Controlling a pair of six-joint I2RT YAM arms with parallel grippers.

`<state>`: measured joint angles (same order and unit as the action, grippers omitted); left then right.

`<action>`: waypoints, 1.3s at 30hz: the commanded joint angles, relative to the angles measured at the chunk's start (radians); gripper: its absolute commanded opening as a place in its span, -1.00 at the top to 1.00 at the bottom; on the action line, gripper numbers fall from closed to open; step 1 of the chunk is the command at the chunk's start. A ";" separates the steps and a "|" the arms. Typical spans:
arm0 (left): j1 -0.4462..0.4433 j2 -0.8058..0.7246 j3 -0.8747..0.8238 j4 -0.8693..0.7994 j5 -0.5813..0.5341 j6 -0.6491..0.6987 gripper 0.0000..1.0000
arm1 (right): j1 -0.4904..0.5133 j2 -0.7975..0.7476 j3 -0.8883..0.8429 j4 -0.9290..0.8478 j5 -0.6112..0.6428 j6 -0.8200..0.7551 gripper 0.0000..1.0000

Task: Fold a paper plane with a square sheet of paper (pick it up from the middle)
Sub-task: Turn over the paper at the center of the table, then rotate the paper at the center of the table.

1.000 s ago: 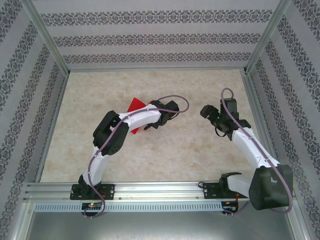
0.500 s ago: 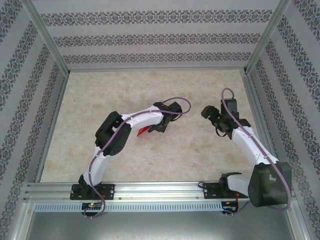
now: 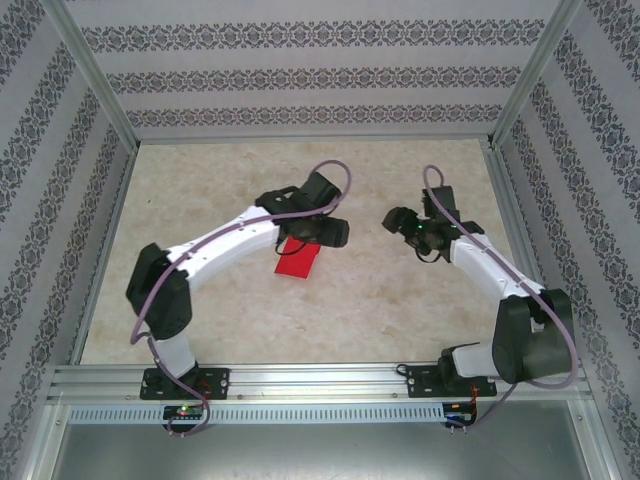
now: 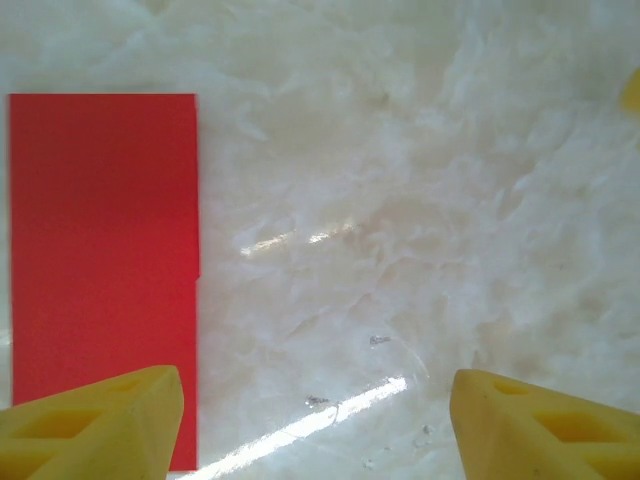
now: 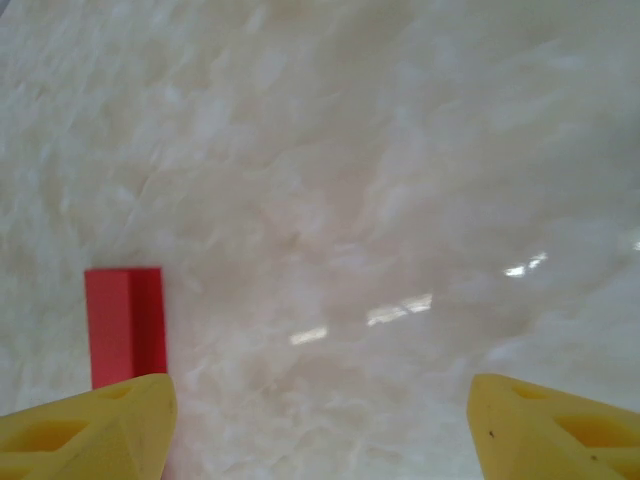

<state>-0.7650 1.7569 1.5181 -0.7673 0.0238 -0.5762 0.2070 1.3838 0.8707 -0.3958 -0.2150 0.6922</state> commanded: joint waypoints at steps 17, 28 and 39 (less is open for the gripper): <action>0.442 -0.376 -0.427 0.015 -0.134 -0.136 -1.00 | 0.521 0.651 0.649 -0.054 -0.073 0.020 -0.14; 0.499 -0.404 -0.464 0.027 -0.099 -0.176 -1.00 | 0.568 0.819 0.767 -0.172 -0.094 -0.046 -0.10; 0.501 -0.385 -0.465 0.052 -0.033 -0.163 -1.00 | 0.563 0.740 0.570 -0.310 -0.141 -0.382 -0.10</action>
<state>-0.2768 1.3769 1.0573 -0.7296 -0.0418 -0.7364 0.7715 2.1471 1.5272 -0.5613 -0.3428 0.4641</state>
